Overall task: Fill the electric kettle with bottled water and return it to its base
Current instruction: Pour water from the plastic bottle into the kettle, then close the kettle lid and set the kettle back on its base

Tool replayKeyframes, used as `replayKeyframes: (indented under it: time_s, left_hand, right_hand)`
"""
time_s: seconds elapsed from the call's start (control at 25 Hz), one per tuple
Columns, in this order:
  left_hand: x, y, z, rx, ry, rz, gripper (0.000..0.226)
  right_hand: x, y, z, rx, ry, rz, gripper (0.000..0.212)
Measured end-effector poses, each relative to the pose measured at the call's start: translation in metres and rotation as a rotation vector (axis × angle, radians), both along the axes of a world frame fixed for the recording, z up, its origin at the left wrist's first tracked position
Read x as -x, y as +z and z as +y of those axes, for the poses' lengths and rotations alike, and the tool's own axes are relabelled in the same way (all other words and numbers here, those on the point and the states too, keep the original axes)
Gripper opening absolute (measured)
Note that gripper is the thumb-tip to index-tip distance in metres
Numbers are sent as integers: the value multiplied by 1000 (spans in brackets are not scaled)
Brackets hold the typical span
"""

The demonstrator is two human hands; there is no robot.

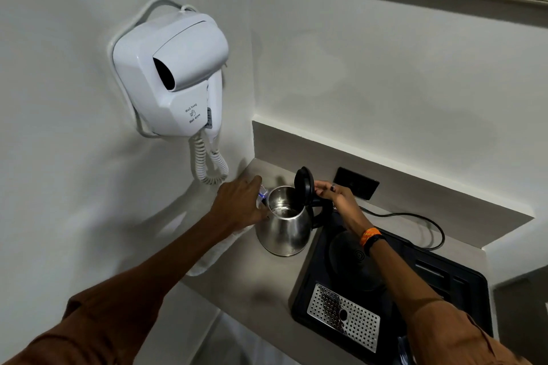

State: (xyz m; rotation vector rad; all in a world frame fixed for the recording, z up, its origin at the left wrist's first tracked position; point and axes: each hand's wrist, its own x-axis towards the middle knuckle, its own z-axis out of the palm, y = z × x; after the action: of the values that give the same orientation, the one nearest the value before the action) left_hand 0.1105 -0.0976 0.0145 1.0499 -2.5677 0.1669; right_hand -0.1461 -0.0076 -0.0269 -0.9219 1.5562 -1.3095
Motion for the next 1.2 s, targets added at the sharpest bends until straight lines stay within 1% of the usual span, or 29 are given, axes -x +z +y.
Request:
replayKeyframes:
  time_s: [0.08,0.16,0.24,0.32,0.4,0.52,0.6,0.72,0.8,0.84,0.92,1.08,1.12,1.2]
  left_hand:
    - [-3,-6,2,-26,51,82,52]
    - [-2,-10,3,-96,108,168,54]
    - [-3,-13,8,-150,153,277,47]
    - [-6,-21,16,-195,185,381,41]
    - [-12,-30,24,-271,210,477,40]
    - [-19,-40,32,-386,214,634,38]
    - [-25,-41,33,-377,215,753,36]
    - [-40,-47,31,-309,276,801,38]
    - [-48,-47,29,-373,287,884,40]
    - [-49,-45,30,-395,241,918,40]
    - [-49,-41,36,-376,129,916,37]
    - [-46,-36,43,-217,22,741,22]
    - [-47,-37,43,-208,14,716,23]
    - [-51,-38,42,-261,13,724,29]
  right_hand:
    - [-3,1,1,11,-10,-6,29]
    - [-7,4,5,5,-3,-39,23]
    - [-14,7,9,-27,-14,-67,31]
    - [-18,10,9,-58,-23,-36,38]
    - [-20,11,9,-63,-11,7,40]
    - [-21,15,11,-78,-28,-13,39]
    - [-22,16,10,-84,-33,-12,38]
    - [-26,17,10,-66,-40,7,37]
    - [-27,18,10,-57,-35,34,36]
    - [-26,18,11,-58,-32,35,36]
    - [-26,19,11,-61,-31,42,35]
    - [-29,23,11,-45,-55,113,32]
    - [-31,24,11,-39,-52,135,31]
    - [-35,24,7,-41,-36,184,27]
